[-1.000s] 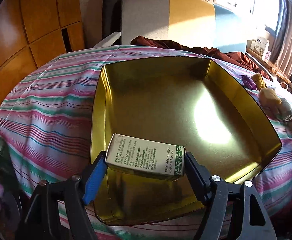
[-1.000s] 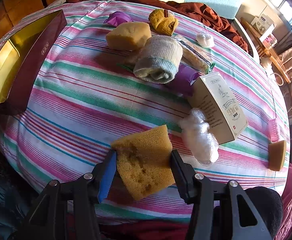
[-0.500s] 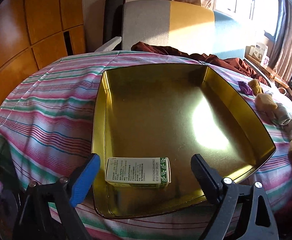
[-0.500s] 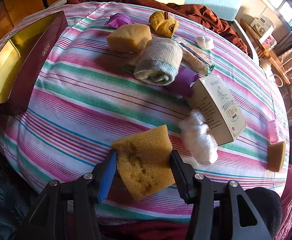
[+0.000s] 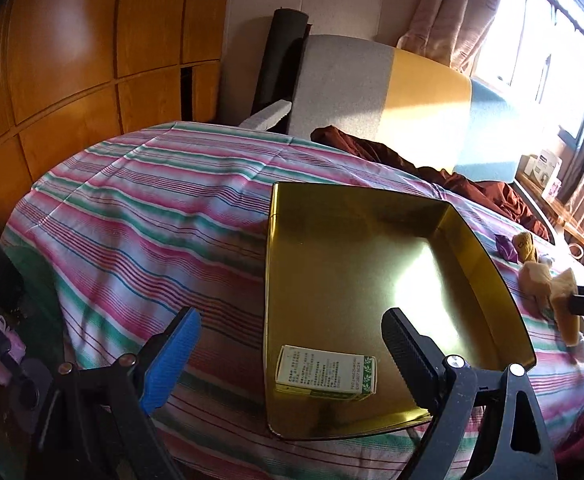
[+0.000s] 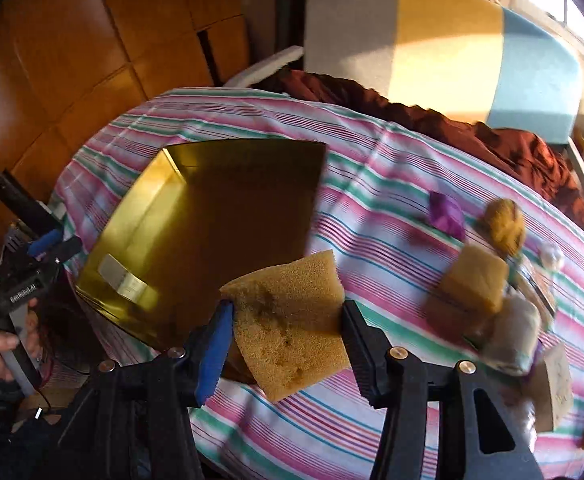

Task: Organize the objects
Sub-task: 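Release the box in the tray with the left tool while the right tool drops the sponge in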

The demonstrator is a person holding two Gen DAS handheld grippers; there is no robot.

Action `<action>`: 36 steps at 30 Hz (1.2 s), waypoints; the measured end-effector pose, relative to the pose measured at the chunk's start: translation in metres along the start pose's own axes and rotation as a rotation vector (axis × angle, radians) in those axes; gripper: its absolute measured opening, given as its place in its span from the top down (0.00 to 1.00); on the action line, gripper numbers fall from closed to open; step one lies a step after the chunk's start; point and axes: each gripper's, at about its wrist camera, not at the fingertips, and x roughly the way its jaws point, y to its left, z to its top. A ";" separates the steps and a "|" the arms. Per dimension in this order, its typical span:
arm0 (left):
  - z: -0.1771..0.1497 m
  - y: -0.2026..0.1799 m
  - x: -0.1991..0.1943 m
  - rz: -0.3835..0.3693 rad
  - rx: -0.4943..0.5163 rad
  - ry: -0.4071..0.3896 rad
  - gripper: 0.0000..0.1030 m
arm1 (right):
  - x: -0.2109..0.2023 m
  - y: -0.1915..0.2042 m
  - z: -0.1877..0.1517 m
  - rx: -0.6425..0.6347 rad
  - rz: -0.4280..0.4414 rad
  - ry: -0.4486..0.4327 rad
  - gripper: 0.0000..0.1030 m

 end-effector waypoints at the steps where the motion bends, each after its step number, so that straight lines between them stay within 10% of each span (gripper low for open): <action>1: -0.001 0.004 -0.002 0.004 -0.008 -0.005 0.10 | 0.008 0.013 0.010 -0.009 0.029 0.002 0.47; 11: -0.010 0.042 -0.008 0.046 -0.091 -0.009 0.10 | 0.125 0.099 0.073 0.054 0.222 0.115 0.43; 18: -0.016 0.056 -0.004 0.055 -0.120 0.007 0.10 | 0.139 0.121 0.075 0.072 0.335 0.135 0.19; 36: -0.003 0.000 -0.013 0.017 0.017 -0.018 0.08 | 0.061 0.071 0.027 0.018 -0.002 -0.077 0.19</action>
